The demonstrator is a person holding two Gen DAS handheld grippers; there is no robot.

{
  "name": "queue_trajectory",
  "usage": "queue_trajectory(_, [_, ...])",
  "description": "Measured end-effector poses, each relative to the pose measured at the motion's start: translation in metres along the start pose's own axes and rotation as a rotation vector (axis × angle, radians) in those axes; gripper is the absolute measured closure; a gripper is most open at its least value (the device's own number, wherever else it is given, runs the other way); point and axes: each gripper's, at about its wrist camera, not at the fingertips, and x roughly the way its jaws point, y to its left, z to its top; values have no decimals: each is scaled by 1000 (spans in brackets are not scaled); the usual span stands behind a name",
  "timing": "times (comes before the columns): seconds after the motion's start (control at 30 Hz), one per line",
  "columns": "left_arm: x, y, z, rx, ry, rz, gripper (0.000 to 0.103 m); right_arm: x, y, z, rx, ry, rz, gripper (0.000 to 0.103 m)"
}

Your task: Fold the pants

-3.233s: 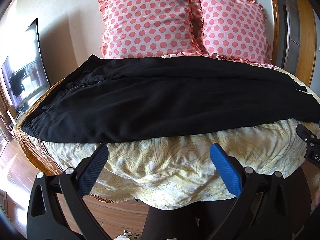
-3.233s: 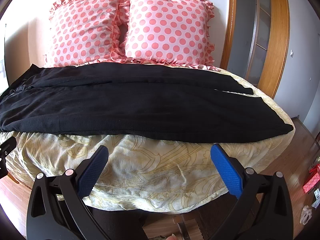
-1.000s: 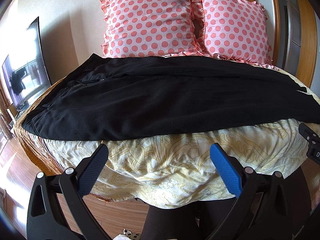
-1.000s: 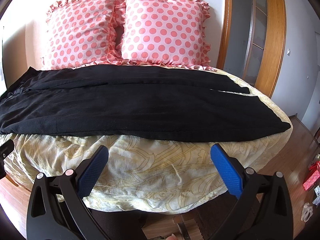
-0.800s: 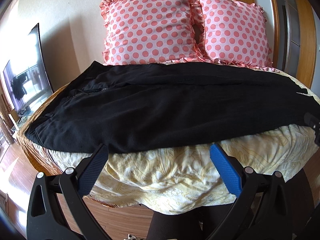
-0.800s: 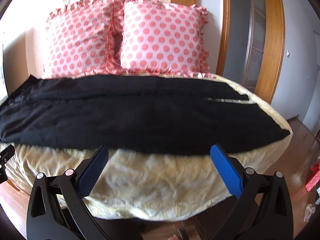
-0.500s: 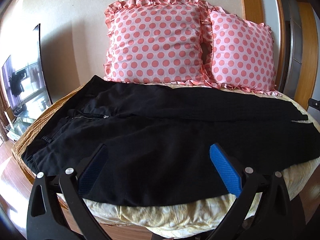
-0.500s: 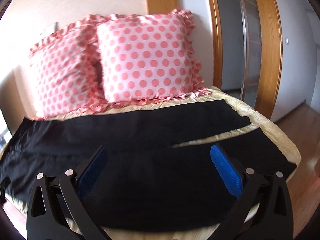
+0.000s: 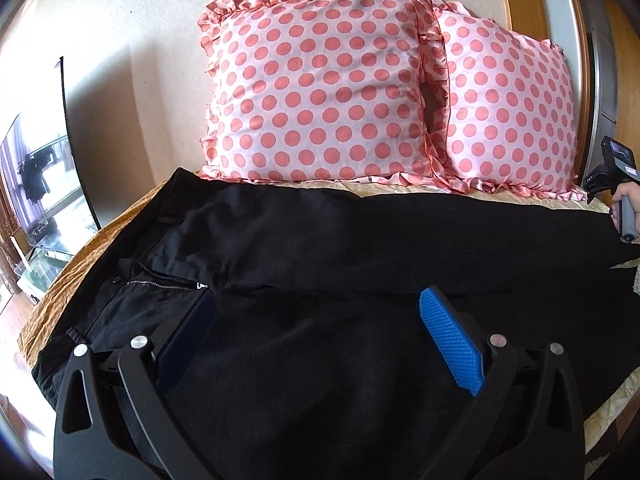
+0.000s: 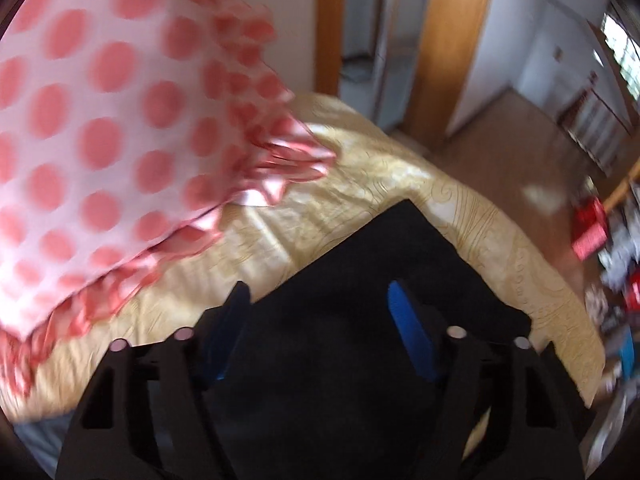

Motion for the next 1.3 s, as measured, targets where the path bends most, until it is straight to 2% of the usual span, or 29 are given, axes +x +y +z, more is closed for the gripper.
queue_trajectory(0.1, [12, 7, 0, -20, 32, -26, 2, 15, 6, 7, 42, 6, -52, 35])
queue_trajectory(0.23, [24, 13, -2, -31, 50, -29, 2, 22, 14, 5, 52, 6, -80, 34])
queue_trajectory(0.3, [26, 14, -3, -29, 54, -30, 2, 28, 20, -1, 15, 26, -138, 34])
queue_trajectory(0.37, [27, 15, -3, -31, 55, -31, 2, 27, 24, -5, -7, 7, -166, 35])
queue_trajectory(0.43, [26, 15, -3, -33, 51, -30, 2, 28, 19, -7, 13, 7, -107, 46])
queue_trajectory(0.5, [24, 17, -4, -43, 50, -38, 2, 24, 14, -10, 35, 7, -88, 79])
queue_trajectory(0.53, [23, 19, -5, -52, 50, -43, 2, 24, 7, -10, 40, 3, -88, 84])
queue_trajectory(0.6, [21, 22, -7, -64, 51, -42, 2, 23, -5, -12, 68, -2, -35, 93])
queue_trajectory(0.77, [11, 27, -8, -76, 27, 9, 2, 8, -29, -22, 99, -24, 65, 100])
queue_trajectory(0.97, [-1, 37, -6, -92, -9, 22, 2, -38, -59, -53, 80, -107, 169, 101])
queue_trajectory(1.13, [-3, 44, 0, -107, 21, -44, 2, -78, -94, -86, 57, -168, 276, 101])
queue_trajectory(1.3, [3, 46, 9, -132, 68, -83, 2, -100, -136, -141, 58, -177, 339, 101])
